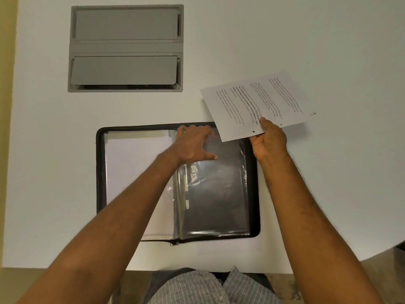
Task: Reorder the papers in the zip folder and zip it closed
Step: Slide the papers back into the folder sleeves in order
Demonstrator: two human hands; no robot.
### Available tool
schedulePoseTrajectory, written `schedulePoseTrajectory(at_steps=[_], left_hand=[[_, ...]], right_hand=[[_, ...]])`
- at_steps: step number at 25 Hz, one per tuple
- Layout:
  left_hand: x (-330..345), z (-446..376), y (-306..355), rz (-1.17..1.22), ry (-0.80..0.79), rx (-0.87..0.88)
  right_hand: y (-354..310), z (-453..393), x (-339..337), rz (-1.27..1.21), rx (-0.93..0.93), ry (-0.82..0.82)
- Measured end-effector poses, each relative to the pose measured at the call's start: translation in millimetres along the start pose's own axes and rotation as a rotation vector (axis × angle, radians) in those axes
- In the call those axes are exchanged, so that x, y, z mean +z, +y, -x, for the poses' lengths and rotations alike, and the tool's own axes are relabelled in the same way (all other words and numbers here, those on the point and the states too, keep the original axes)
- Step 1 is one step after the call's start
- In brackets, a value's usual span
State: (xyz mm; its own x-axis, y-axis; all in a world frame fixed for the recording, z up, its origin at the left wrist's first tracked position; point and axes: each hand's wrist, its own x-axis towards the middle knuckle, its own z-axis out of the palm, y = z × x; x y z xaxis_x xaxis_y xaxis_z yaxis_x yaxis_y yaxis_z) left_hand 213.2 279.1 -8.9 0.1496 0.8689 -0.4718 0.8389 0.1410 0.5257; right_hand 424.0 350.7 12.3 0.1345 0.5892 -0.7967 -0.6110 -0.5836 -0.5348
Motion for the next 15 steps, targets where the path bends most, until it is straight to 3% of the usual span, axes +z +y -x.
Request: schedulePoseTrajectory(at_steps=[4, 8, 12, 15], left_hand=[[-7.5, -5.6, -21.3, 0.000, 0.115, -0.083], [-2.4, -17.4, -28.0, -0.062, 0.289, -0.170], [8.8, -22.7, -30.0, -0.110, 0.342, -0.130], [19.8, -20.8, -33.9, -0.118, 0.439, -0.030]], right_hand=[[1.4, -5.0, 1.6, 0.033, -0.013, 0.040], [5.1, -12.0, -3.3, 0.385, -0.044, 0.076], [4.4, -18.6, -17.5, 0.674, -0.010, 0.039], [-5.9, -21.8, -19.9, 0.662, -0.043, 0.012]])
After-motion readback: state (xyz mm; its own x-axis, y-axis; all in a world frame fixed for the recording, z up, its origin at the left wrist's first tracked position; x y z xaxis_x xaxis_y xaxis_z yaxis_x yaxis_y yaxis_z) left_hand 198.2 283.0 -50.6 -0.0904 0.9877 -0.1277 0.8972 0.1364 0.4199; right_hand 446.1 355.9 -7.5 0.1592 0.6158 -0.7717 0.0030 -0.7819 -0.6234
